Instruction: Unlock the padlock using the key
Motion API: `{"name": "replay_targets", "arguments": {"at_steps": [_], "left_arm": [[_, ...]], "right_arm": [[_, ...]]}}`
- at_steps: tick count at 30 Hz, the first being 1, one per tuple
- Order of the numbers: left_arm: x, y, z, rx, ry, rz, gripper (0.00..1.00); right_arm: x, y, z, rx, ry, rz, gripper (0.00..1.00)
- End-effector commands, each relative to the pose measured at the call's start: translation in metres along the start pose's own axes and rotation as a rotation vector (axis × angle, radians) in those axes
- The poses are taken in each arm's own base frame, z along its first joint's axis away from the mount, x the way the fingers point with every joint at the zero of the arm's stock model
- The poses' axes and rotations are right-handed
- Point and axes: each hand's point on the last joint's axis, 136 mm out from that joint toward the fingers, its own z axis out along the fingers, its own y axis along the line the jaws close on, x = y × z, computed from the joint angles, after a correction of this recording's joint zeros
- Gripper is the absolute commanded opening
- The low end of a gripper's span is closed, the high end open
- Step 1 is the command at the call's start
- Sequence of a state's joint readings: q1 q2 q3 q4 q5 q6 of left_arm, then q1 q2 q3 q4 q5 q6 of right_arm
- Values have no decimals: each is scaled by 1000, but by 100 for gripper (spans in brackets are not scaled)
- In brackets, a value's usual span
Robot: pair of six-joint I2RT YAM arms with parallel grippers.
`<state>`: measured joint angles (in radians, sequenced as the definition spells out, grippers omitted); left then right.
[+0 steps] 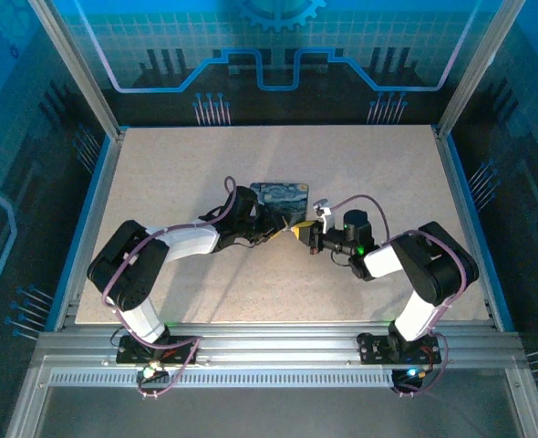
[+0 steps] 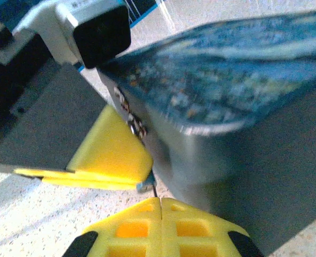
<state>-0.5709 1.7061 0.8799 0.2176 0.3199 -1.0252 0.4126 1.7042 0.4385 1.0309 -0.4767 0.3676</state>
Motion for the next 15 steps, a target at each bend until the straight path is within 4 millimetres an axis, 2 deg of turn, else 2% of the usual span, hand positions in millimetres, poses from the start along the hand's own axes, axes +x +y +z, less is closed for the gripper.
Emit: {"name": "replay_targets", "arguments": {"at_steps": [1, 9, 15], "left_arm": [[15, -32, -7, 107, 71, 12, 11], [5, -34, -8, 106, 31, -21, 11], [-3, -26, -9, 80, -8, -52, 11]], "right_arm": [[-24, 8, -2, -36, -76, -46, 0], [-8, 9, -8, -30, -41, -33, 0], [0, -1, -21, 34, -26, -30, 0]]}}
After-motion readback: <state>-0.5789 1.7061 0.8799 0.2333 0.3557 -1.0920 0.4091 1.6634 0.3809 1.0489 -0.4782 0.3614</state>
